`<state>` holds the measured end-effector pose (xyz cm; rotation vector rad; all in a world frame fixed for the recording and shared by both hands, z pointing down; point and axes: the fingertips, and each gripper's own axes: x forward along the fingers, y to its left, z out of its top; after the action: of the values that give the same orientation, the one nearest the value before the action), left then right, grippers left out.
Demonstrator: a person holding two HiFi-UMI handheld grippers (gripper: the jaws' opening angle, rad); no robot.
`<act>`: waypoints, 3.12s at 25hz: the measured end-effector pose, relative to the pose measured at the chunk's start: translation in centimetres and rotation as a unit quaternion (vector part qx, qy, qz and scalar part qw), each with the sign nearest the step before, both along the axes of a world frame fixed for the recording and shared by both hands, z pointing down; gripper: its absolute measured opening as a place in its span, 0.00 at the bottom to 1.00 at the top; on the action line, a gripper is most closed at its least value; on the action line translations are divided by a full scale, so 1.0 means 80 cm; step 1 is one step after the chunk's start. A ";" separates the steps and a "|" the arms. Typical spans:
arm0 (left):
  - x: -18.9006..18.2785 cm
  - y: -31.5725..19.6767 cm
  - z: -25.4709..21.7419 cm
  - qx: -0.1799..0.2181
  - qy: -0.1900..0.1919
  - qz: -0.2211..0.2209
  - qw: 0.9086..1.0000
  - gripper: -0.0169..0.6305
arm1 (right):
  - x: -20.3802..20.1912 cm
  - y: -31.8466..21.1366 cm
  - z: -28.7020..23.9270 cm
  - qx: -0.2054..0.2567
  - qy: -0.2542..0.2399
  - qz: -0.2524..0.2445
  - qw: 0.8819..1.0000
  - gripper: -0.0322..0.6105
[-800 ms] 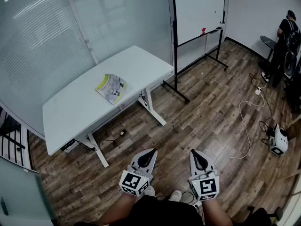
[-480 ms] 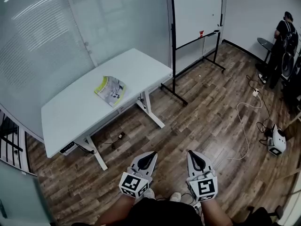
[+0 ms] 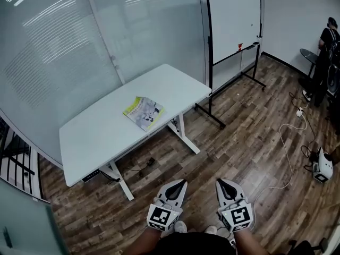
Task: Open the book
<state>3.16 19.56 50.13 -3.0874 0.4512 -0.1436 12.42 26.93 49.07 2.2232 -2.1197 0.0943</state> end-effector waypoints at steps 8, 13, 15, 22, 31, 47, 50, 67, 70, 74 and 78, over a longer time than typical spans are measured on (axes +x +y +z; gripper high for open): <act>-0.043 -0.076 -0.021 0.017 0.000 -0.013 1.000 0.05 | -0.023 -0.075 -0.001 -0.004 -0.010 0.015 1.000 0.06; -0.059 -0.101 -0.003 0.006 -0.003 -0.007 1.000 0.05 | -0.033 -0.108 0.004 -0.010 -0.008 0.024 1.000 0.06; -0.062 -0.107 -0.002 0.005 -0.001 -0.002 1.000 0.05 | -0.034 -0.119 0.006 -0.011 -0.006 0.030 0.999 0.06; -0.074 -0.155 0.007 -0.002 -0.006 0.008 1.000 0.05 | -0.018 -0.155 0.018 -0.016 0.004 0.061 0.998 0.06; -0.054 -0.187 0.016 -0.022 0.002 0.008 1.000 0.05 | 0.016 -0.199 0.007 -0.021 0.024 0.064 0.997 0.06; 0.031 -0.256 0.020 -0.017 -0.017 -0.030 0.999 0.05 | 0.123 -0.311 0.011 -0.006 0.019 0.020 1.000 0.06; 0.047 -0.273 0.018 -0.007 -0.026 -0.042 0.999 0.05 | 0.131 -0.334 0.011 -0.024 0.012 -0.004 1.000 0.06; 0.061 -0.349 0.030 0.030 -0.067 -0.137 0.988 0.05 | 0.119 -0.443 0.059 -0.055 0.003 -0.146 0.988 0.06; 0.050 -0.360 0.040 0.013 -0.076 -0.163 0.984 0.05 | 0.110 -0.462 0.063 -0.054 -0.001 -0.171 0.984 0.06; 0.020 -0.378 0.050 -0.004 -0.077 -0.206 0.976 0.05 | 0.084 -0.484 0.066 -0.053 0.027 -0.201 0.978 0.06; -0.022 -0.400 0.050 -0.016 -0.070 -0.249 0.966 0.05 | 0.054 -0.502 0.067 -0.057 0.026 -0.231 0.971 0.06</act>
<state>1.38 -12.40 54.11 -2.8919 1.2127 -0.3727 16.73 -13.23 54.47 1.6031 -2.4647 0.1245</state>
